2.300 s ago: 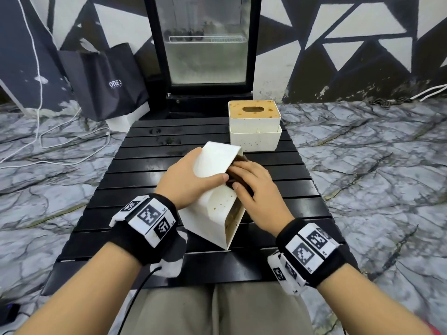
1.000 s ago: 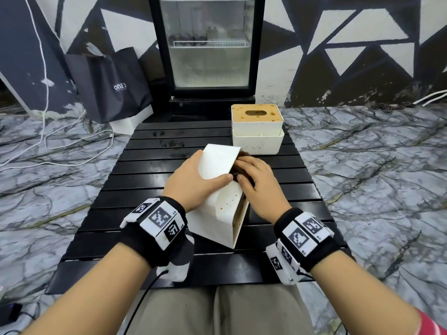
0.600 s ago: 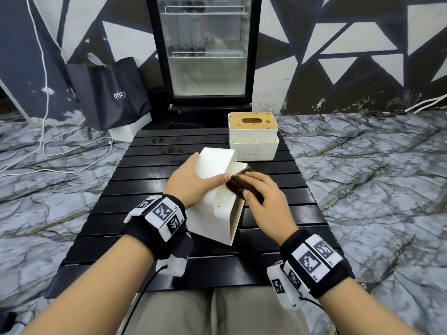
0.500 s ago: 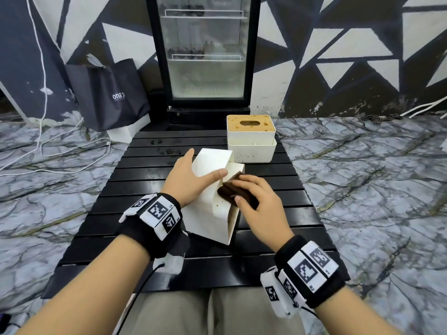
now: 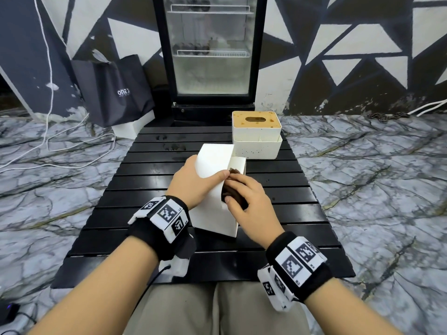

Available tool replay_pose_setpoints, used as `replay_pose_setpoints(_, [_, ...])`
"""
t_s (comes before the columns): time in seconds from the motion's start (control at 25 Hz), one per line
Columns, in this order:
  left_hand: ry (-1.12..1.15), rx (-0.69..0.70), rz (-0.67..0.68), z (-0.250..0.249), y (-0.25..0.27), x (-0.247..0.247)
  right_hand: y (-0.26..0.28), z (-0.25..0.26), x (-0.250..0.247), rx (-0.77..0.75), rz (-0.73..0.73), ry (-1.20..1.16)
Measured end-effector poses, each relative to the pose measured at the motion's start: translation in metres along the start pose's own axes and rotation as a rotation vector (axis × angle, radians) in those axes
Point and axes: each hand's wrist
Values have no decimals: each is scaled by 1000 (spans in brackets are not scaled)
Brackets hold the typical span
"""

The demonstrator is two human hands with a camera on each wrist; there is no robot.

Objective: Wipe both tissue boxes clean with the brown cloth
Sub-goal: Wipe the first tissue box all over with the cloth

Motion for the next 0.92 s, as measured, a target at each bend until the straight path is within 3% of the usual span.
replay_pose_setpoints(0.16, [21,3,-27,2,-1,1,9,-4,-2,-80,26,32])
replay_pose_setpoints(0.28, [26,6,-25,3,-2,1,2,-9,-8,-24,68,6])
replay_pose_setpoints(0.44, [38,5,-34,2,-1,1,4,0,3,-60,-16,68])
replay_pose_setpoints(0.56, [31,12,-35,2,1,1,10,-7,-3,-118,39,71])
replay_pose_setpoints(0.64, [37,9,-35,3,1,1,5,-11,-10,-80,82,56])
replay_pose_setpoints(0.76, [48,4,-35,4,0,1,-1,-4,-6,-49,43,53])
replay_pose_setpoints(0.92, [46,11,-32,4,1,1,8,-3,-3,-128,34,78])
Point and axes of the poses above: each hand's wrist, its own y-axis away from the middle knuckle, its own x-axis out of the palm, z = x × y, and after that the axes turned 12 degrees about y, right-handed
